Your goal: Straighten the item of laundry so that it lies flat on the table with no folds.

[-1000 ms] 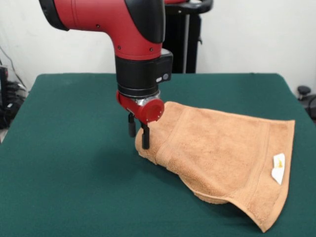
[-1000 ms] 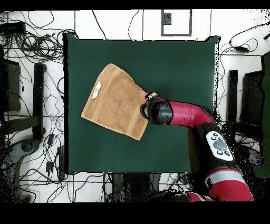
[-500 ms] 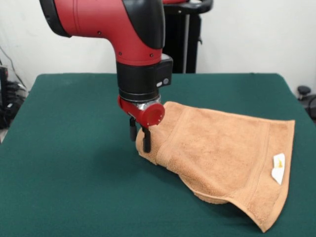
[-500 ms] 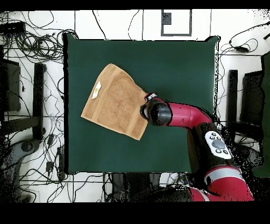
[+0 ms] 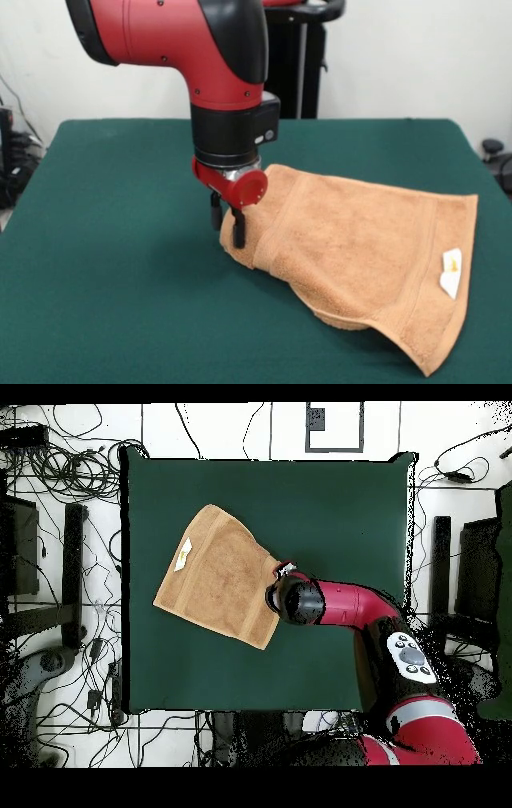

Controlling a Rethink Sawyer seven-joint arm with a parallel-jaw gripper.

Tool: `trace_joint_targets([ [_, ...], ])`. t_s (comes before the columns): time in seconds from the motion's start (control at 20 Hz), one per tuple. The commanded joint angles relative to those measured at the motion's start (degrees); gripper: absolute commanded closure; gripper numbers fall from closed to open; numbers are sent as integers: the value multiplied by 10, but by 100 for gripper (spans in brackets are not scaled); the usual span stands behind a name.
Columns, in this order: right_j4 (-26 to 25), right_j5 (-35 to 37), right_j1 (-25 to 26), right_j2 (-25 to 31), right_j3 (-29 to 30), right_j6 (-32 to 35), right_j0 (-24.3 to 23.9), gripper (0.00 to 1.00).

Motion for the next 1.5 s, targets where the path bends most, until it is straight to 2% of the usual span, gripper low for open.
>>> trace_joint_targets([
  [0.05,-29,-18,25,35,58,-28,-4,0],
  [0.8,-20,-8,30,44,54,-32,-11,0],
  [0.85,-10,-4,30,47,58,-23,-14,100],
  [1.5,-16,-5,42,36,39,-23,-4,100],
])
